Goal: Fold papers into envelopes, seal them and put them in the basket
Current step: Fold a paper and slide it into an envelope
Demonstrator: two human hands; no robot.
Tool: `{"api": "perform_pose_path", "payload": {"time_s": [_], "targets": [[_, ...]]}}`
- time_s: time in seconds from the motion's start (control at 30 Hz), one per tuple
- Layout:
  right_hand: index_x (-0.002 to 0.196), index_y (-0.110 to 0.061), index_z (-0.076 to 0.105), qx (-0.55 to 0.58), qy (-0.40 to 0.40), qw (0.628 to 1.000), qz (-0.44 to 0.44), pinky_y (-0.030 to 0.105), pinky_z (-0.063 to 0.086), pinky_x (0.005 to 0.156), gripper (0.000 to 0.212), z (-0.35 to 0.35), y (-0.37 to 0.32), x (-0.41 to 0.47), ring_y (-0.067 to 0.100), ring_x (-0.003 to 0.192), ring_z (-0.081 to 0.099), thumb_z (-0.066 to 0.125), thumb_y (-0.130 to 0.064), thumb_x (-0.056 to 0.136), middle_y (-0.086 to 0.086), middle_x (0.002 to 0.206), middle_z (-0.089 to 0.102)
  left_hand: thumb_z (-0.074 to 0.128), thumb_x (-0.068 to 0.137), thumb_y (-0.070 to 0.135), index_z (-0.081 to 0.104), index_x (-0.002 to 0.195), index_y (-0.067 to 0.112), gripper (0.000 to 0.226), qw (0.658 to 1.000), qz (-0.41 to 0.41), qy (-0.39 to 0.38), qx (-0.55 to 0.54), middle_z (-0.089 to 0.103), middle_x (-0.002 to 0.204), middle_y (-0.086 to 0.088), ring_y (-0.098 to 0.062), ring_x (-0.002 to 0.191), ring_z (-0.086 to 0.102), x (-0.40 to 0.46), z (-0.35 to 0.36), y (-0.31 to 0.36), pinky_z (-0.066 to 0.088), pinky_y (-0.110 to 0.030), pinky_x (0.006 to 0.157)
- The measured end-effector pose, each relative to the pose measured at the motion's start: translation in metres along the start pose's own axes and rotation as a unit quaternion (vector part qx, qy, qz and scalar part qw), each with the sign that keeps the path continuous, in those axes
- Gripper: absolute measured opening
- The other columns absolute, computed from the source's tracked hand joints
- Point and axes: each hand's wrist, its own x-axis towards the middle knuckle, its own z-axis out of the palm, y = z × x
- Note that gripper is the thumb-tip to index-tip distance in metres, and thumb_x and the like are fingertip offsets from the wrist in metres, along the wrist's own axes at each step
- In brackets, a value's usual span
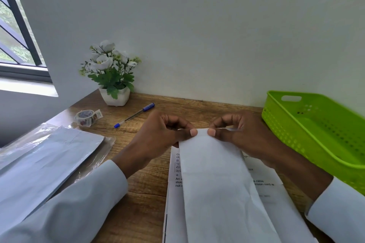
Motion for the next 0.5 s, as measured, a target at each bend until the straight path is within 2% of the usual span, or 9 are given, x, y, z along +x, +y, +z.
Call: {"api": "perform_pose_path", "payload": {"time_s": [0.17,0.33,0.5], "targets": [[0.069,-0.021,0.074,0.039,-0.006,0.999,0.025,0.006,0.044,0.057,0.014,-0.009,0.004,0.001,-0.006,0.061,0.061,0.078,-0.017,0.082,-0.014,0.067,0.072,0.078,0.077,0.016,0.078,0.078,0.013,0.004,0.999,0.0,0.031,-0.011,0.076,0.081,-0.002,-0.017,0.075,0.072,0.002,-0.007,0.001,0.054,-0.019,0.059],[0.077,-0.015,0.076,0.054,0.016,0.997,0.051,0.024,0.051,0.074,0.005,-0.017,0.008,0.003,0.008,0.074,0.064,0.077,-0.016,0.082,0.001,0.078,0.076,0.076,0.074,0.02,0.076,0.085,0.006,0.018,0.998,-0.007,0.039,-0.054,0.076,0.084,-0.008,-0.018,0.078,0.073,0.003,-0.013,0.002,0.054,-0.02,0.06],[0.077,-0.015,0.075,0.125,0.014,0.985,0.115,0.029,0.055,0.07,0.006,-0.012,0.017,0.004,0.012,0.072,0.064,0.076,-0.013,0.083,0.0,0.076,0.073,0.061,0.086,0.02,0.072,0.108,0.007,0.027,0.98,-0.008,-0.07,-0.189,0.073,0.103,-0.013,-0.022,0.091,0.069,0.001,-0.021,0.004,0.057,-0.029,0.069]]}}
